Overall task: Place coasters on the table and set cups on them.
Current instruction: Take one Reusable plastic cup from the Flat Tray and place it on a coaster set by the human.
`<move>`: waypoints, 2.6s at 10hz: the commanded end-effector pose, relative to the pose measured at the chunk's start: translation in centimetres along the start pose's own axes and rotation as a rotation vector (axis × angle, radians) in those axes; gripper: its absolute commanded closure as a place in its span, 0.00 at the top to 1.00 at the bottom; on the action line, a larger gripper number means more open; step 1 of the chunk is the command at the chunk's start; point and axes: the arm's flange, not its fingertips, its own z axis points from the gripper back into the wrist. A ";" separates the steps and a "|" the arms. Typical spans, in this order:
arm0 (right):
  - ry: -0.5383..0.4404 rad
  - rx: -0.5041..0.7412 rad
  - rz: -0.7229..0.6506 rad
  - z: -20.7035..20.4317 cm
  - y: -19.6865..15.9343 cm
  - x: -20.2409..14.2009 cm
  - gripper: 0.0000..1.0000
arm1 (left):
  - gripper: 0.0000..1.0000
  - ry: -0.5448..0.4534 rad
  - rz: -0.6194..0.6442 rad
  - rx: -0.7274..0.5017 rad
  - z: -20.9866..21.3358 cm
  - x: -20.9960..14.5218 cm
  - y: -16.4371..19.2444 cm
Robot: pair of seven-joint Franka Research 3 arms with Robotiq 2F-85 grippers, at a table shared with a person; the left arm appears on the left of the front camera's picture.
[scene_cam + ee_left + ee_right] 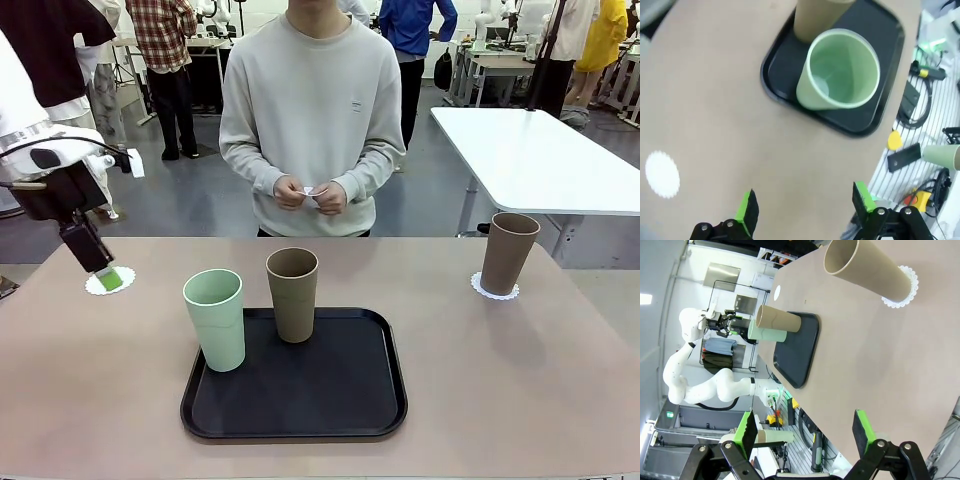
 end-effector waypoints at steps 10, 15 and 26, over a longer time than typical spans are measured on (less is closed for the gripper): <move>-0.001 -0.002 -0.012 0.0 0.1 0.1 1.00 | 1.00 -0.676 -0.070 -0.293 -10.5 -10.2 7.7; -0.001 -0.002 -0.012 0.0 0.1 0.1 1.00 | 1.00 -0.668 -0.099 -0.310 -11.5 -10.1 7.3; -0.001 -0.002 -0.012 0.0 0.1 0.1 1.00 | 1.00 -0.872 -0.422 -0.340 -15.9 -8.0 7.3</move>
